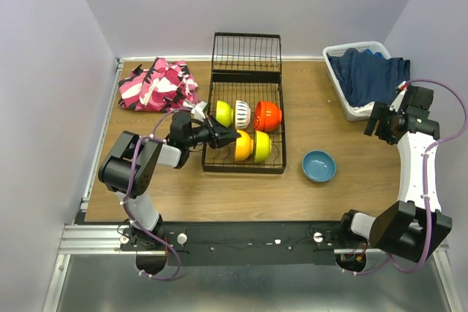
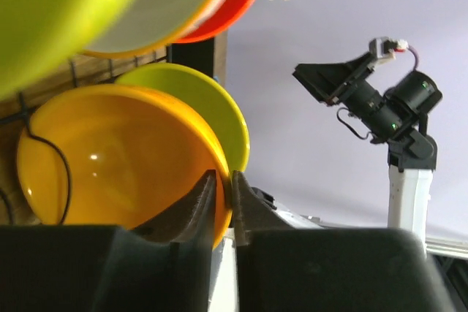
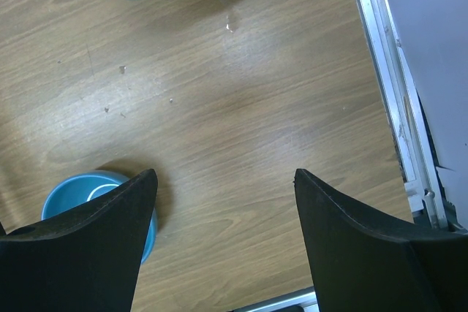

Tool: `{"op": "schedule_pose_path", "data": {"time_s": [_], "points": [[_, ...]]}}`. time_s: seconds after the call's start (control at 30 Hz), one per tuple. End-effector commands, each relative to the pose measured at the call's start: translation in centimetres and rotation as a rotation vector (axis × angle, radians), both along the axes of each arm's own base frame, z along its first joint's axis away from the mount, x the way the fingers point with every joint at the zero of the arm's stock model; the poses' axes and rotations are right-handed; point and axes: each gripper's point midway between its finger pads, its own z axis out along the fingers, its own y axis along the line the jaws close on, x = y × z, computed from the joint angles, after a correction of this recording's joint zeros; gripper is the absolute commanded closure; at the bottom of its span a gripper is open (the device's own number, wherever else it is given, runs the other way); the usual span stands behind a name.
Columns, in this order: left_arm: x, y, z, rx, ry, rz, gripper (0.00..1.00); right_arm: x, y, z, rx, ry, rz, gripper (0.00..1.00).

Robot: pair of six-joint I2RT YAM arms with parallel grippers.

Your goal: Load the bowls into the dish rack

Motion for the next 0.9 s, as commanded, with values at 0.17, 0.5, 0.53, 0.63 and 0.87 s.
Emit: {"op": "schedule_pose_path", "data": {"time_s": [0.17,0.5,0.53,0.63,0.87], "points": [[0.4,0.5,-1.3,0.145,-0.026,-0.043,0.42,-1.0,0.8,-0.1,0.026,-0.027,0.000,0.16],[-1.5,3.0,1.5,0.332,-0.253,-0.054,0.30,-0.9,1.6,0.4,0.067,-0.067,-0.003,0.16],[-1.8,3.3,2.1,0.346,-0.280,-0.057,0.30,-0.8,1.7,0.5,0.068,-0.069,-0.003,0.16],[-2.7,5.1,1.9,0.496,-0.352,-0.105,0.28,-0.8,1.8,0.7,0.072,-0.076,0.000,0.16],[-4.4,4.8,10.9,0.609,-0.914,-0.185,0.28,0.0,1.9,2.1,0.081,-0.128,-0.001,0.16]]}}
